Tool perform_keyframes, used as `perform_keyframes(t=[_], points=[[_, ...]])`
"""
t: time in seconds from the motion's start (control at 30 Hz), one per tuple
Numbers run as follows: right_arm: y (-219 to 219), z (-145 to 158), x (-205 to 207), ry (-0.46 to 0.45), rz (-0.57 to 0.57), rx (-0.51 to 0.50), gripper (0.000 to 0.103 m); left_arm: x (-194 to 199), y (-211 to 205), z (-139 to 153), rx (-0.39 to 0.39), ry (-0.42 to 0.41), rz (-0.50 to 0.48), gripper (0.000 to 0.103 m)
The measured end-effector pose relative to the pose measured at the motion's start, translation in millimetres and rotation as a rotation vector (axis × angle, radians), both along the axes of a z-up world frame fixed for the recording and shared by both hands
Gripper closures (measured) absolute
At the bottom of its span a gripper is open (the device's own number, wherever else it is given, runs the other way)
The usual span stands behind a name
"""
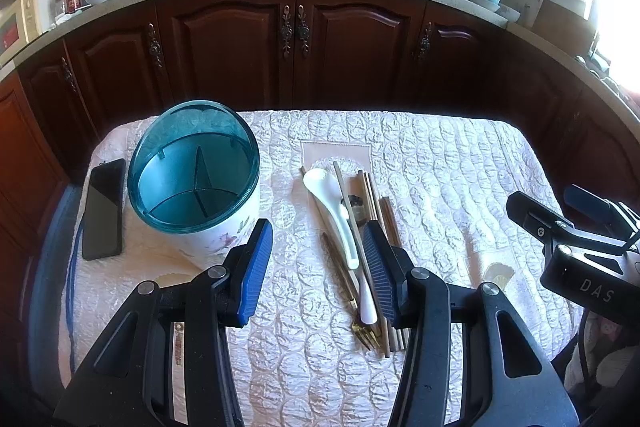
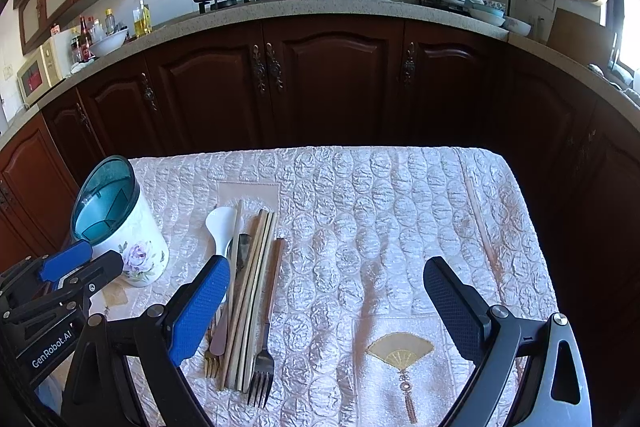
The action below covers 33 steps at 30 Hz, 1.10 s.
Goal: Organize utensils
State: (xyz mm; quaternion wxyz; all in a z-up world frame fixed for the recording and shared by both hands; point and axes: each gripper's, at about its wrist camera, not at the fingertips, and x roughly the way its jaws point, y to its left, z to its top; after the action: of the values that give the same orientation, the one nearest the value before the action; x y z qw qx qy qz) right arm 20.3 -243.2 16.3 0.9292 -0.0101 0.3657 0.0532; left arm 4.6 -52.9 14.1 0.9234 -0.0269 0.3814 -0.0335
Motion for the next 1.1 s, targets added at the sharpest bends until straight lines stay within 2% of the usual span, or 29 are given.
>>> perform_keyframes(t=[1.1], points=[[2.0,-3.8,3.3,0.021,0.014,-0.002,0.006,1.9,-2.1,-3.1,0.01,0.006,0.002,0.056]])
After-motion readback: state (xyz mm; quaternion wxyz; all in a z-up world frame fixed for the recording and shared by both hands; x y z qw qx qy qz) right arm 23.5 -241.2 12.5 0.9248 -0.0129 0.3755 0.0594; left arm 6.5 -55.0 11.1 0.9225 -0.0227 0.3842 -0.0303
